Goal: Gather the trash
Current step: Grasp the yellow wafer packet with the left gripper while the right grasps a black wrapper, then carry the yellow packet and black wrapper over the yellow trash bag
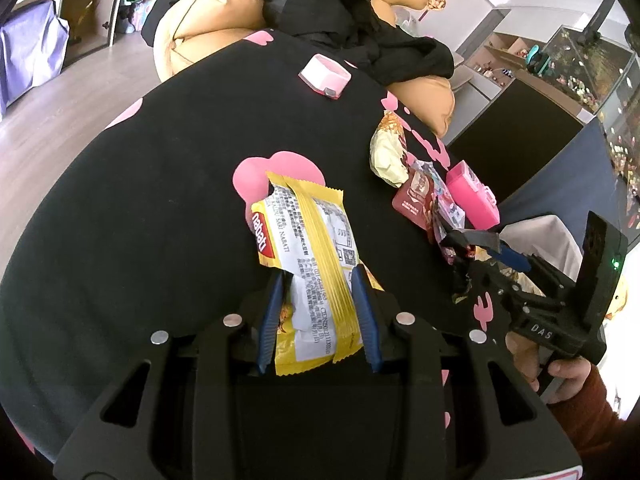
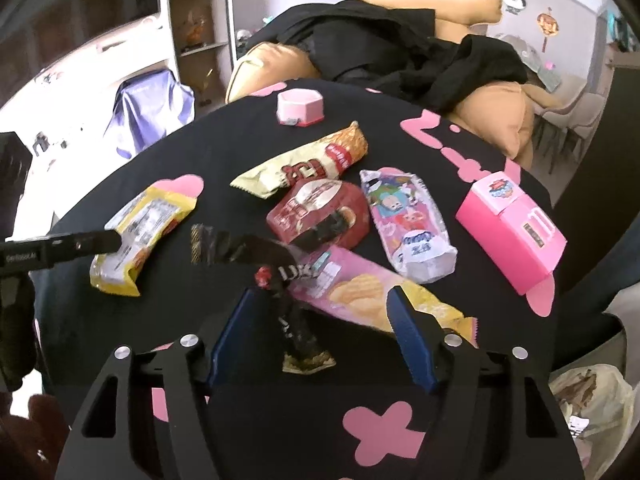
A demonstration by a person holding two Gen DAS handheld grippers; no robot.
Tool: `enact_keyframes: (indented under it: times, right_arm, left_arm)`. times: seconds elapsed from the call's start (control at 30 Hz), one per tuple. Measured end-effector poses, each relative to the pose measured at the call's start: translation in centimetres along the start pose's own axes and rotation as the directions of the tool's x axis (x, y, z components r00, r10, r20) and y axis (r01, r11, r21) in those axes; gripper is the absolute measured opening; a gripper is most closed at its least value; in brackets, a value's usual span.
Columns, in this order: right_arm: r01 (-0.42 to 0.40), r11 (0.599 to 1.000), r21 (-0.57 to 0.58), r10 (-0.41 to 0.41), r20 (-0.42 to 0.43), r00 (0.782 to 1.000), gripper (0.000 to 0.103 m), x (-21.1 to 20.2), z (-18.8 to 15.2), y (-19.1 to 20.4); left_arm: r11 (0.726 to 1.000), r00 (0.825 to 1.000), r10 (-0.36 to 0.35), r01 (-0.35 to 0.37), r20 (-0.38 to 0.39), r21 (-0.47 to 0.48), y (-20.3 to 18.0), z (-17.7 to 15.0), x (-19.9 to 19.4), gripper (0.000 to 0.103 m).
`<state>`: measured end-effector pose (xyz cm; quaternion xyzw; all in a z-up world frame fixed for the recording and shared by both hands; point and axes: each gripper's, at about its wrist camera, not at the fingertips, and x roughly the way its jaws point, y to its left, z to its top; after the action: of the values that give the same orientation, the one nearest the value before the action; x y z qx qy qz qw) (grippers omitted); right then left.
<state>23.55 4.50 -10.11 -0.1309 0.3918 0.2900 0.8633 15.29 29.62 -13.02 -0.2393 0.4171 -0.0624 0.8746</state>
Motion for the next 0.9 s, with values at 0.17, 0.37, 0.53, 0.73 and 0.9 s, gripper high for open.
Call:
enact_keyframes:
  times: [0.17,0.37,0.53,0.73,0.9]
  right_arm:
    - [-0.032,0.999,-0.026,0.032,0.0,0.999,0.059,0.9,1.1,1.1]
    - [-0.063,0.998,-0.015,0.062,-0.06,0.996,0.022,2.7,3.0,1.1]
    - [-0.036,0.999,0.0,0.036,0.029,0.999,0.021,-1.5,3.9,0.3]
    - [-0.021,1.0,0.011,0.02,0.073,0.997,0.021,-5.6,3.0,-0.8]
    - [-0.001,0.999,0.04,-0.003,0.103,0.995,0.022,-7.7,1.6,-2.5]
  left_arm:
    - [1.0,1.0,0.005,-0.005,-0.004,0.002,-0.1,0.0,0.0,0.032]
    - [1.0,1.0,0.01,-0.01,-0.006,0.002,-0.1,-0.1,0.1,0.037]
    - [1.0,1.0,0.014,-0.014,-0.004,0.006,-0.3,-0.1,0.2,0.038]
    - [0.999,1.0,0.031,-0.031,0.001,0.038,-1.5,0.3,0.4,0.025]
    - [0.992,0.998,0.023,-0.029,0.054,0.119,-4.9,1.6,-1.0,0.025]
